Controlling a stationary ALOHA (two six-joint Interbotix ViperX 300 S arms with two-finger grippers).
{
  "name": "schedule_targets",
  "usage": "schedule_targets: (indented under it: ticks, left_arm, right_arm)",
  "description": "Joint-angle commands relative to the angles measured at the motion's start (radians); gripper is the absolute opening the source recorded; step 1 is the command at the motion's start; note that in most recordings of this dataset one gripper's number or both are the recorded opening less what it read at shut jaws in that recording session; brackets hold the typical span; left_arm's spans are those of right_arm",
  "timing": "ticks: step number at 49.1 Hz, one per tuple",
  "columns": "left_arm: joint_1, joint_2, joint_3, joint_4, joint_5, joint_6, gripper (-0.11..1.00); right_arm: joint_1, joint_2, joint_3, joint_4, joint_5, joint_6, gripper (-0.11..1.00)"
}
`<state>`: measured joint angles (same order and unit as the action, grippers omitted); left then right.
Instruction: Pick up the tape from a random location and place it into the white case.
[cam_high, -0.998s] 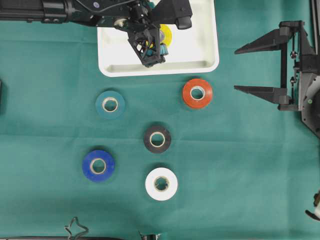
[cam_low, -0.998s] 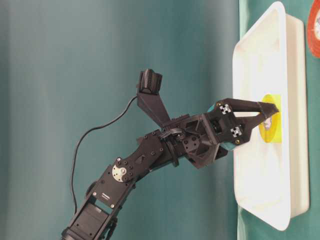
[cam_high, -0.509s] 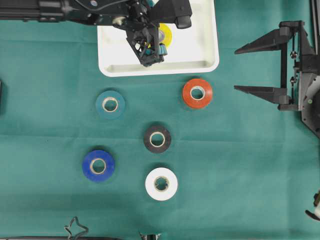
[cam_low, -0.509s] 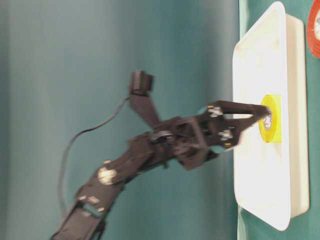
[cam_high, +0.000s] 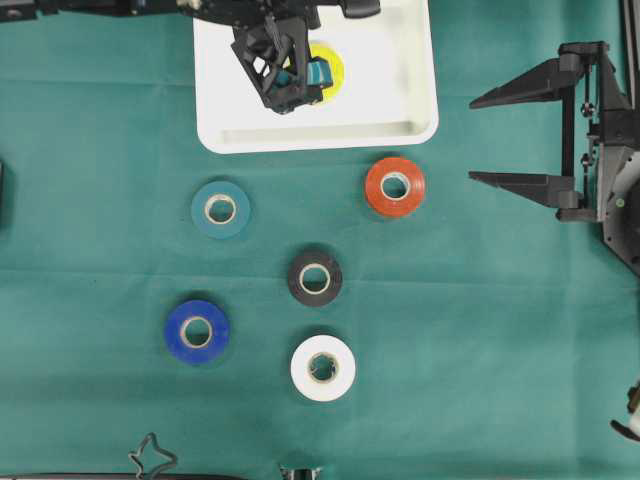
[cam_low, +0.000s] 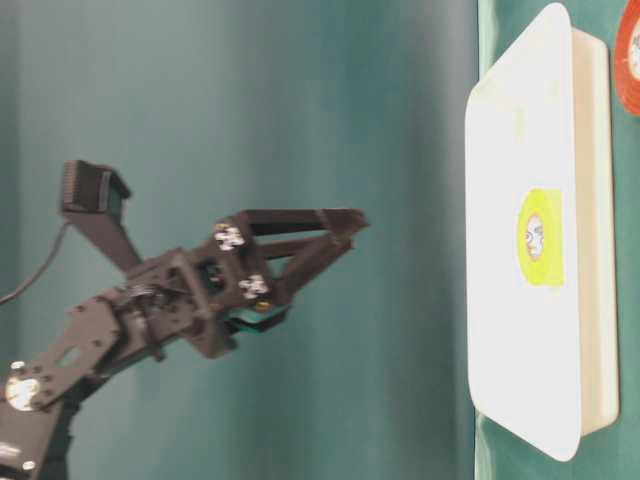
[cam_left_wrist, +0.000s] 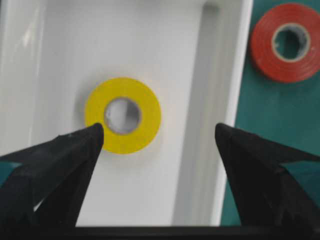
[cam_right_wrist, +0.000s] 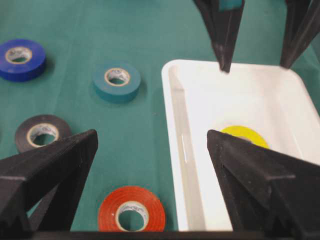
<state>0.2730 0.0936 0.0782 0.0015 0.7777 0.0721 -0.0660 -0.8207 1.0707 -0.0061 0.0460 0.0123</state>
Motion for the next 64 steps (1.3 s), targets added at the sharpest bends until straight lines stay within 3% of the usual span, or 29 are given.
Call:
schedule_targets:
  ticks: [1,10,30,42,51,64]
  left_arm:
    - [-0.002,-0.043,-0.031,0.005,-0.005,0.002,0.98]
    - [-0.02,-0.051,-0.018,0.002,-0.014,-0.002,0.98]
    - [-0.207,-0.043,-0.017,0.0,-0.071,-0.003,0.97]
    - [-0.216,-0.069,0.006,0.002,-0.081,-0.003,0.97]
    - [-0.216,-0.144,0.091,0.0,-0.135,-0.002,0.97]
    - [-0.216,-0.333,0.291,0.0,-0.321,-0.003,0.97]
  right_arm:
    - [0.0,-0.002,-0.029,0.002,-0.003,0.002,0.91]
    - [0.0,-0.002,-0.029,0.003,-0.003,0.002,0.91]
    - [0.0,-0.002,-0.029,0.002,-0.006,0.0,0.91]
    - [0.0,-0.003,-0.031,0.005,-0.003,0.002,0.91]
    - [0.0,-0.009,-0.032,0.008,-0.003,0.003,0.91]
    - [0.0,-0.014,-0.032,0.008,-0.002,0.003,0.91]
